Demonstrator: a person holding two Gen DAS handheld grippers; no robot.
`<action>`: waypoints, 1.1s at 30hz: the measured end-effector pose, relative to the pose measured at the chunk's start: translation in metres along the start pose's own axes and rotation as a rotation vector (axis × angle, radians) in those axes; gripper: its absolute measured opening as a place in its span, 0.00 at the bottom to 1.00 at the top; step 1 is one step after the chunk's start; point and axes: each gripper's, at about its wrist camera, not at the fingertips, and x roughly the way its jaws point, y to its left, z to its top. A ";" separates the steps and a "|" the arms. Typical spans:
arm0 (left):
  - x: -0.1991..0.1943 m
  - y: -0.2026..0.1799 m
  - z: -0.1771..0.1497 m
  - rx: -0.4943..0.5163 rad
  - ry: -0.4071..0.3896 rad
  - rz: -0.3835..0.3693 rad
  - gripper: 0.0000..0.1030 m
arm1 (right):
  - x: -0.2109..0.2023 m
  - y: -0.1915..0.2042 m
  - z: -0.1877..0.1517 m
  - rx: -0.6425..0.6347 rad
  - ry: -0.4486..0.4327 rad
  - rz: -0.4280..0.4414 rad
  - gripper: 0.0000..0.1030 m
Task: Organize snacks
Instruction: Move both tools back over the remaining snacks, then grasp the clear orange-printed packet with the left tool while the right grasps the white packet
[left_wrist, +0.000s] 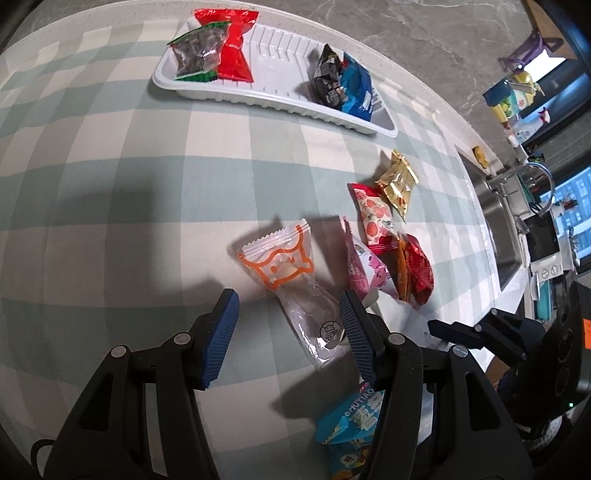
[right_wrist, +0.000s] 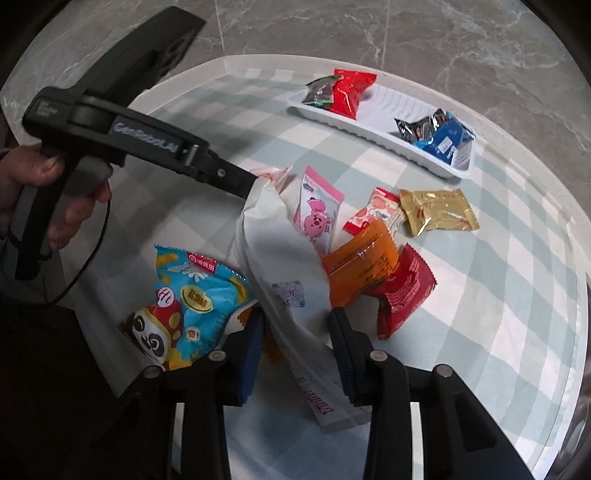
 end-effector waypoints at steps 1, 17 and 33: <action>0.002 0.000 0.000 -0.005 0.006 -0.002 0.53 | -0.002 -0.002 -0.001 0.009 -0.008 0.012 0.30; 0.027 -0.031 0.001 0.073 -0.004 0.093 0.53 | -0.043 -0.040 -0.024 0.278 -0.143 0.084 0.12; 0.027 -0.034 -0.008 0.172 -0.043 0.155 0.27 | -0.017 -0.040 -0.026 0.267 -0.047 0.062 0.45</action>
